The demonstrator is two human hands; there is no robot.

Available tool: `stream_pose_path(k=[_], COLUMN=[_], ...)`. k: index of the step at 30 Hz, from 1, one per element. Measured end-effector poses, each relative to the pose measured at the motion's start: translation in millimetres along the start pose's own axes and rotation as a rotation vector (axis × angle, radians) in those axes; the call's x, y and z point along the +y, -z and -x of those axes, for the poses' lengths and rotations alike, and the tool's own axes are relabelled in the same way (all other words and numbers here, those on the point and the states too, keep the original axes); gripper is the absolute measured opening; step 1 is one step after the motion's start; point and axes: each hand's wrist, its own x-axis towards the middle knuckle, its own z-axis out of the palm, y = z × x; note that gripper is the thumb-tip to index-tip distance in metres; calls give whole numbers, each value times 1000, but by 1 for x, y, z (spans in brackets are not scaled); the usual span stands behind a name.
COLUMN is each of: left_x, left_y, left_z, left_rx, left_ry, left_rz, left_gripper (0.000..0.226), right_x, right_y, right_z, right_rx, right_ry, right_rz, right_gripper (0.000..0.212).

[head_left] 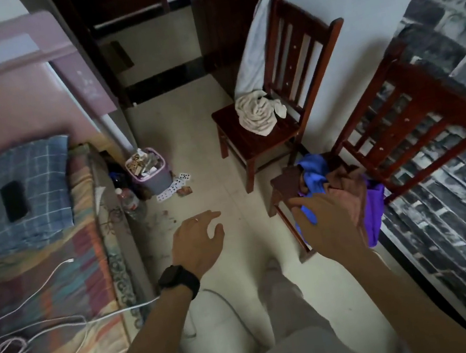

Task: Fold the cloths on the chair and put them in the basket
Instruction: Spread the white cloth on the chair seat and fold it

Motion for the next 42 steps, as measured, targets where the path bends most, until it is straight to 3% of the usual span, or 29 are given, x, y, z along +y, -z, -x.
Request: stream_pose_path(k=[4,10,16,19,24,33,42], left_x=[-8,-8,-1,0,-5,-28,-63], left_y=[4,16,26,19,-15,-79,-172], left_z=[-88,-232,-352,-412,-529,-746,-853], left_rx=[-23,-71,-143,-199,-368,-684,-783], left_ry=[13,62,65,58,-59,-326,-431], left_rz=[-29,-18,-39,-31,-125,-375,-505], left_gripper=[34,40,38,35,37,48,56], right_x=[1,5,-1,3,32,77,162], right_y=[-25,-49,-51,-58,-98,-172,-270], right_z=[-79,-221,-343,-392,-469,-611,-686], right_rx=[-4,-119,-193,-260,-359,-301,-155], right_ry=[-41,-94,-180,-234,-407,-873,-1230], right_rz=[-18,-25,26,19,-9,-186,-304], right_gripper=[32,52,20,24,35,43,49])
